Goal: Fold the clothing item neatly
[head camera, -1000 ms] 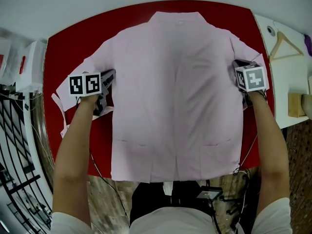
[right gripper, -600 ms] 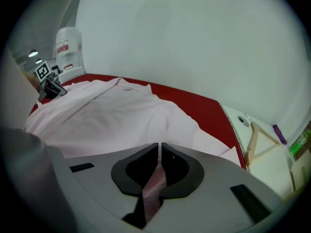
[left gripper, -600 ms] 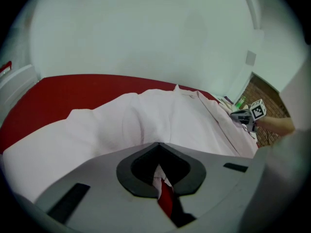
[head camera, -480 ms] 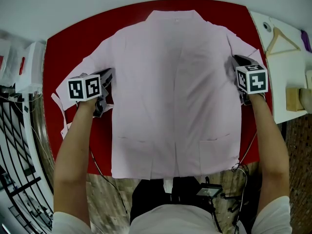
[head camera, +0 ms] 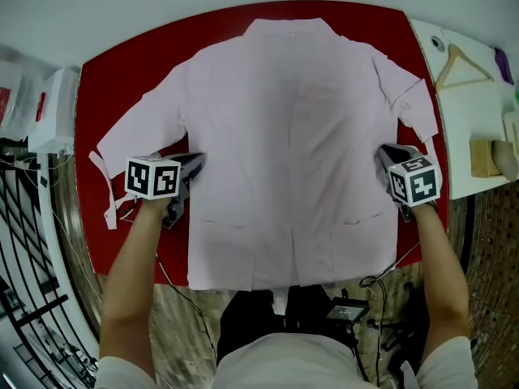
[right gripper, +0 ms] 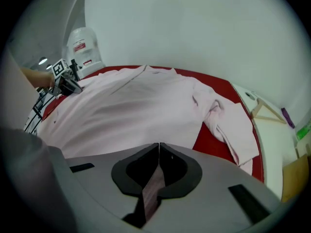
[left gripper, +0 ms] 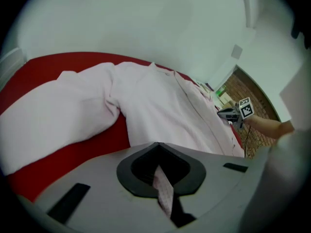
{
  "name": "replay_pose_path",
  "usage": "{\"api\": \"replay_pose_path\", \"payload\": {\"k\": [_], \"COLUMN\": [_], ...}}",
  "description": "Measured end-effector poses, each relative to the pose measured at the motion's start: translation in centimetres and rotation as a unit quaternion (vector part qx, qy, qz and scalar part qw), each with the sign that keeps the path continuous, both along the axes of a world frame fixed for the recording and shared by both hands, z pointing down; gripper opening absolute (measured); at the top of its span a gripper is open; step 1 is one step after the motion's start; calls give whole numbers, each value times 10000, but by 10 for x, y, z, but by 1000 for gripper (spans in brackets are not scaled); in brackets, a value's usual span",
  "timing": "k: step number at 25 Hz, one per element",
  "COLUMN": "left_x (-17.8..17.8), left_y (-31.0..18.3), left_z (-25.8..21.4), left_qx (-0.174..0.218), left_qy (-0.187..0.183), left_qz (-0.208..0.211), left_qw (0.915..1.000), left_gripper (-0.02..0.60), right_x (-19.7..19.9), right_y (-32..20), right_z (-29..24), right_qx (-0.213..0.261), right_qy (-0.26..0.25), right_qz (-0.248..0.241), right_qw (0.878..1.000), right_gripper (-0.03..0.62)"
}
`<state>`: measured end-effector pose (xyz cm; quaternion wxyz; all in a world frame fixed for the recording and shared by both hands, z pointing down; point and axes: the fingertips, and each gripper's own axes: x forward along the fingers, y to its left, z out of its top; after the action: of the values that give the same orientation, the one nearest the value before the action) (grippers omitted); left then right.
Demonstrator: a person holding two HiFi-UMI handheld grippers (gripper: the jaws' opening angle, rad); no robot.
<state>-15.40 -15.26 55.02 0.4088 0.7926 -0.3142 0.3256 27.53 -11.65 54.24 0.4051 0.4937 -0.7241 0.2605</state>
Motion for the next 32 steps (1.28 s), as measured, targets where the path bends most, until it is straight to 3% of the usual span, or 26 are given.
{"api": "replay_pose_path", "payload": {"k": [5, 32], "left_x": [-4, -32], "left_y": [2, 4], "left_z": [4, 9], "left_qx": [-131, 59], "left_qy": [224, 38], "left_qz": [-256, -530], "left_qw": [9993, 9986], "left_gripper": [3, 3], "right_x": [9, 42], "right_y": [7, 18], "right_z": [5, 6], "right_qx": [-54, -83], "right_qy": [-63, 614], "right_qz": [166, 552], "right_qw": [9998, 9966], "right_gripper": [15, 15]}}
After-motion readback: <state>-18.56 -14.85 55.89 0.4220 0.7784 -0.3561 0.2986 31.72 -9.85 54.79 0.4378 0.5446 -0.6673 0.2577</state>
